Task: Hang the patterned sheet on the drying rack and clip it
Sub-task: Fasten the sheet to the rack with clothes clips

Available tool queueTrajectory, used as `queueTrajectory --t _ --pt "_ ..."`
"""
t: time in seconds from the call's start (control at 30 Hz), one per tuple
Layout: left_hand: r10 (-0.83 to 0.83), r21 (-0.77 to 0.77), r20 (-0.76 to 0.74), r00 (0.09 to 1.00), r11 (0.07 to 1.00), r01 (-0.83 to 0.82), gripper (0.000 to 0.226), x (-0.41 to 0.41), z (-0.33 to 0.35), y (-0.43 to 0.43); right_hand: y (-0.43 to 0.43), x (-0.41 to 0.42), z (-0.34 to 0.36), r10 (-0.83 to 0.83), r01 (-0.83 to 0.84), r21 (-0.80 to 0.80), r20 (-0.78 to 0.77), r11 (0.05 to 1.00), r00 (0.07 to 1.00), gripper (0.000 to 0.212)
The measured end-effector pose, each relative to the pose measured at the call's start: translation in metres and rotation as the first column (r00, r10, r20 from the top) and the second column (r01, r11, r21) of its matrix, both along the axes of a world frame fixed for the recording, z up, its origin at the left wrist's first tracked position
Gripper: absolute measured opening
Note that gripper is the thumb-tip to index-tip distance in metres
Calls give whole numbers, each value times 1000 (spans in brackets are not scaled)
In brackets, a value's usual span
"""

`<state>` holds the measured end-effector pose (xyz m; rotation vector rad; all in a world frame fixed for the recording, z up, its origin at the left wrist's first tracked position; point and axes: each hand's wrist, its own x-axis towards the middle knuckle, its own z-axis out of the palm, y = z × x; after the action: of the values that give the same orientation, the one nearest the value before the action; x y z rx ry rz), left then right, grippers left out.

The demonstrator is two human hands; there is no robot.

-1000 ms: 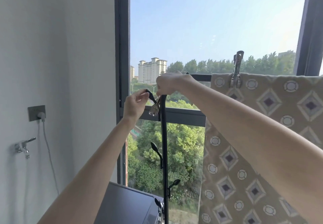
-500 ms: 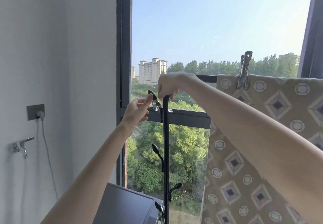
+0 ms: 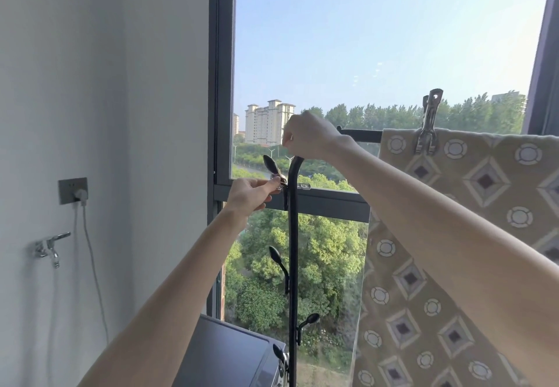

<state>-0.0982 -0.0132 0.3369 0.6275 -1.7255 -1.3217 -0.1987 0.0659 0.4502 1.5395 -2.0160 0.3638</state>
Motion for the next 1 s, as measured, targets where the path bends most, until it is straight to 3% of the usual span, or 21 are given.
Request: queueTrajectory --t 0.17,0.27,0.37,0.5,0.73,0.83,1.0 --pt "-113 159 19 993 981 109 21 1 2 4 7 2 -6 -117 117 -5 -111 993 987 25" --pt "-143 173 49 989 976 133 23 1 6 6 7 1 -5 -82 78 -60 -59 995 995 22" --pt "-72 172 1 997 983 71 32 -4 4 9 7 0 -1 -11 16 -116 39 993 999 23" --pt "68 158 -116 991 986 -49 33 -16 -1 13 9 -2 -1 15 -4 -172 61 985 998 21" --pt "356 -69 -197 914 924 -375 27 -24 -10 31 11 -1 -3 39 -26 -232 51 972 998 22" --pt "374 63 -294 880 926 -372 29 -26 -11 35 11 -1 -4 44 -33 -243 38 969 998 21" --pt "228 339 -388 893 936 -92 25 -31 -6 29 8 -3 -2 46 -35 -228 41 973 998 22"
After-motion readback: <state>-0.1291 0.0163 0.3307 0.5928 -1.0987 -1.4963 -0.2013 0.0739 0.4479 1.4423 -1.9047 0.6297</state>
